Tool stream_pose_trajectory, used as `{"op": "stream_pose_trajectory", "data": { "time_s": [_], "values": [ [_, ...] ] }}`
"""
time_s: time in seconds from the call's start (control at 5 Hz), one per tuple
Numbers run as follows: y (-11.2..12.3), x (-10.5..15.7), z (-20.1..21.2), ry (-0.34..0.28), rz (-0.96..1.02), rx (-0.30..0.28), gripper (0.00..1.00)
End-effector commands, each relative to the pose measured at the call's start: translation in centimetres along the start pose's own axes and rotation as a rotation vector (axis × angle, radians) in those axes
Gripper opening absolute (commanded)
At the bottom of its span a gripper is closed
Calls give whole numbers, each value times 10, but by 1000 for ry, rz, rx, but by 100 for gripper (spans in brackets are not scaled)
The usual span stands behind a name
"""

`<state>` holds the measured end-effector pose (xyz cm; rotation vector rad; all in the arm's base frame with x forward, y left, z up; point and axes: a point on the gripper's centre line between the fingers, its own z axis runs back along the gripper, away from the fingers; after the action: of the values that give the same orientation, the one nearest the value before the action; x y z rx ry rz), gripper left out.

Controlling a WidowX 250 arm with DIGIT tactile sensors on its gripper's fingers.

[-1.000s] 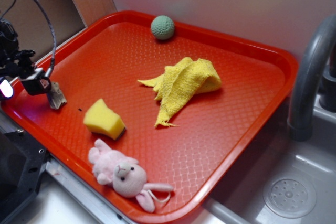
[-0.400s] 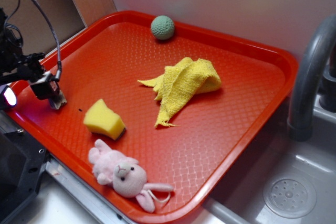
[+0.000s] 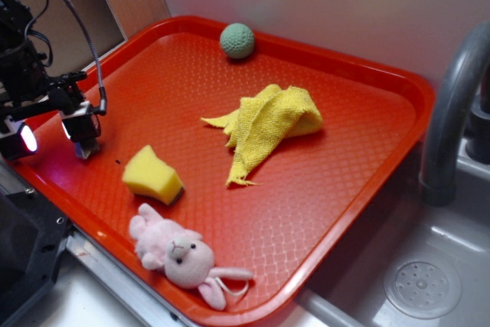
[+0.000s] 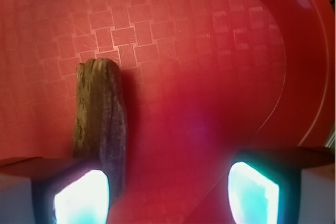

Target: Grab the wood chip.

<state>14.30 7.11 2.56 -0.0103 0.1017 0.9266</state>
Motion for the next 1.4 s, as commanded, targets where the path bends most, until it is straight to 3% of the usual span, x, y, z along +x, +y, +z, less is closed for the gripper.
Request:
{"op": "stream_pose_trajectory", "data": {
  "time_s": [0.0, 0.4, 0.6, 0.8, 1.2],
  "values": [
    [-16, 4, -8, -41, -2, -16, 100],
    [-23, -2, -9, -18, -57, -38, 100],
    [-21, -6, 21, -61, -92, -113, 100],
    [-19, -4, 34, -80, -100, -148, 100],
    [-25, -6, 38, -82, -117, -155, 100]
  ]
}}
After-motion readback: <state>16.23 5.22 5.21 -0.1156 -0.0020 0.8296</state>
